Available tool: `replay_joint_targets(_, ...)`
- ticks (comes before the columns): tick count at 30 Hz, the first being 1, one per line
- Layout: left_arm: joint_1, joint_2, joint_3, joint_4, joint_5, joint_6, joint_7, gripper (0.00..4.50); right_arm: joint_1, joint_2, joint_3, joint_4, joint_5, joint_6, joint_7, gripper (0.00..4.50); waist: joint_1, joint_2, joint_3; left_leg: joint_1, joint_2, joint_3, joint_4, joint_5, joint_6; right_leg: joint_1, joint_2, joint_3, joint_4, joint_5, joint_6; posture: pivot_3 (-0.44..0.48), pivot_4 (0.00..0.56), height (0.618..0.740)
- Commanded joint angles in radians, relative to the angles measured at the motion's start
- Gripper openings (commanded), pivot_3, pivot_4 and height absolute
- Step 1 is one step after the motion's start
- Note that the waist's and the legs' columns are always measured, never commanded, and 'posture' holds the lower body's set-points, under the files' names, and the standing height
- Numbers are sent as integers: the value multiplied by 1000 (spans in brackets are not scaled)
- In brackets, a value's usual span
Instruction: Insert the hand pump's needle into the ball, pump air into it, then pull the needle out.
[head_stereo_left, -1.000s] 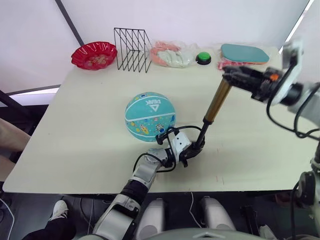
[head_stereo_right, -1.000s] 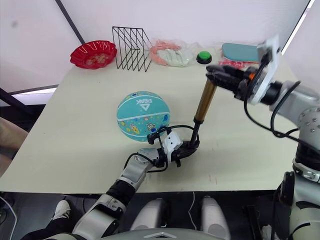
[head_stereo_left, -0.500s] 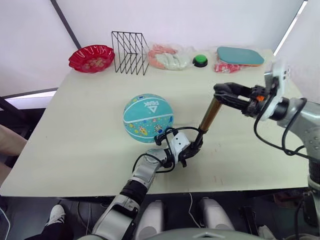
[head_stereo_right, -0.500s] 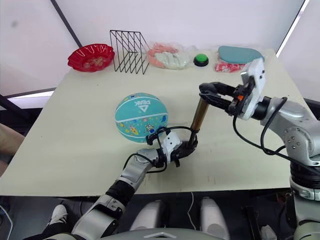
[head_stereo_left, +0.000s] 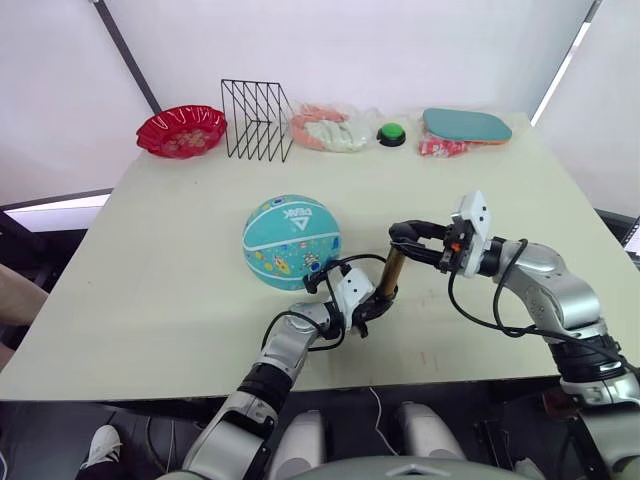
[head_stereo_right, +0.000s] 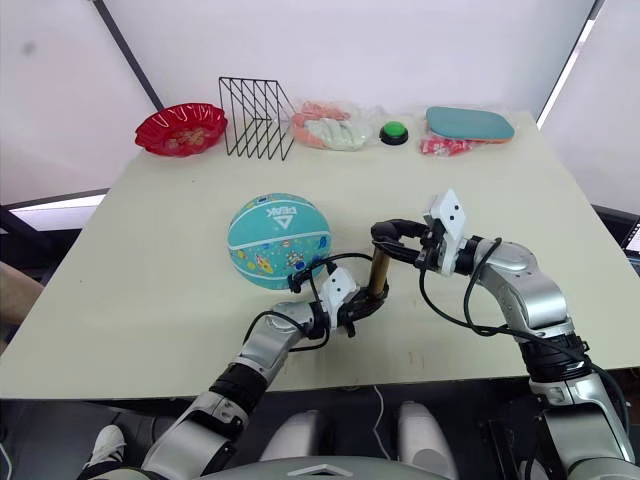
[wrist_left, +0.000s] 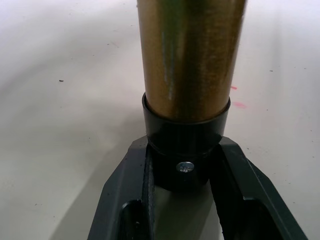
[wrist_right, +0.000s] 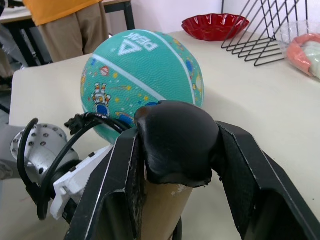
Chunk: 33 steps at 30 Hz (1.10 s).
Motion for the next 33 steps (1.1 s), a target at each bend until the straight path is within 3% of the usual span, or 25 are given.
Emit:
replay_joint_targets(1, 41, 14, -7, 59, 22, 54, -1, 1042, 18, -32, 61, 23, -21, 101, 50, 1585, 1, 3, 1, 0, 1, -1, 0, 0, 0, 0, 0, -1, 0, 0, 0, 0, 150, 740)
replay_joint_targets(8, 44, 13, -5, 52, 23, 58, -4, 1042, -112, -154, -126, -130, 144, 258, 62, 1584, 15, 12, 10, -7, -2, -7, -1, 0, 0, -4, 0, -7, 0, 2, -3, 0, 150, 740)
replay_joint_targets(11, 42, 13, -4, 60, 24, 54, -9, 1042, -199, -212, -209, -145, 219, 362, 42, 1584, 27, 13, 10, -24, -4, -7, 2, 0, 0, -19, -2, -8, 1, 4, -4, 0, 150, 740)
replay_joint_targets(16, 38, 15, -7, 77, 22, 46, -17, 1042, -355, -287, -338, -133, 349, 524, -2, 1584, 32, 17, 19, -39, -6, -9, 8, 0, 0, -30, -9, -12, 1, 5, -2, 0, 150, 740)
replay_joint_targets(22, 40, 19, -9, 71, 23, 47, -20, 1042, -435, -327, -423, -116, 435, 623, -45, 1584, 31, 17, 23, -39, -7, -10, 8, 0, 0, -30, -13, -13, 1, 5, -2, 0, 150, 740)
replay_joint_targets(25, 41, 20, -9, 66, 23, 51, -20, 1042, -413, -340, -417, -124, 431, 626, -42, 1584, 30, 16, 24, -39, -7, -9, 8, 0, 0, -30, -13, -13, 2, 5, -2, 0, 150, 740)
replay_joint_targets(33, 36, 21, -13, 54, 24, 60, -23, 1042, -158, -270, -174, -116, 223, 420, 15, 1584, 25, 11, 19, -34, -7, -8, 8, 0, 0, -26, -7, -12, 2, 5, -2, 0, 150, 740)
